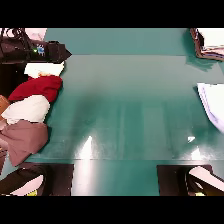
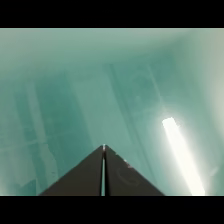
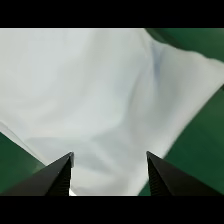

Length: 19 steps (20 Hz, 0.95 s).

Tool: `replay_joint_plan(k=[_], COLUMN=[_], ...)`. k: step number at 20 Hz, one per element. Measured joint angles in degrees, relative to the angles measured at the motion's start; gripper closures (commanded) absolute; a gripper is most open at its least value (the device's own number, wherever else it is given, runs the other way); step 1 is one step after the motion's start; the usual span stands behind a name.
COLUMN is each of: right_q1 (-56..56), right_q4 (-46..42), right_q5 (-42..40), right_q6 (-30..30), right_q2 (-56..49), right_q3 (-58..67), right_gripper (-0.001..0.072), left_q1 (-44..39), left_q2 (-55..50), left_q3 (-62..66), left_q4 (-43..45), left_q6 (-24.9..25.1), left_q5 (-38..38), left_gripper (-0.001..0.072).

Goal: Fold the shirts.

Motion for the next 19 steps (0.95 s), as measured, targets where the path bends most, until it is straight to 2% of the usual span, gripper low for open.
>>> replay_joint_plan(k=[3, 8, 9, 11, 12, 13, 19], right_q1=[0.98, 12.28, 15.76, 23.58, 27.69, 31.39, 48.06], right_q4=[-1.31, 8.37, 9.86, 11.28, 11.91, 12.2, 13.14], right_q5=[4.15, 11.23, 12.11, 13.6, 14.08, 14.34, 13.4], right_q6=[0.07, 0.11, 0.11, 0.11, 0.09, 0.0, -1.9], right_q2=[0.09, 0.11, 0.13, 0.11, 0.13, 0.13, 0.13], right_q3=[5.88, 11.56, 12.0, 12.55, 12.74, 12.83, 13.11], right_gripper=[0.0178, 0.0188, 0.0245, 0.0477, 0.0618, 0.0696, 0.0696], left_q1=[0.0, 0.0, 0.0, 0.0, 0.0, 0.0, 0.0], left_q2=[0.0, 0.0, 0.0, 0.0, 0.0, 0.0, 0.0], left_q3=[0.0, 0.0, 0.0, 0.0, 0.0, 0.0, 0.0], left_q4=[0.02, -0.04, -0.07, -0.09, -0.09, -0.09, -0.09], left_q6=[-0.04, -0.07, -0.07, -0.07, -0.07, -0.07, -0.07], left_q5=[-0.42, -0.31, -0.04, 0.57, 0.76, 0.94, 1.4], left_gripper=[0.0682, 0.0682, 0.0682, 0.0682, 0.0682, 0.0682, 0.0682])
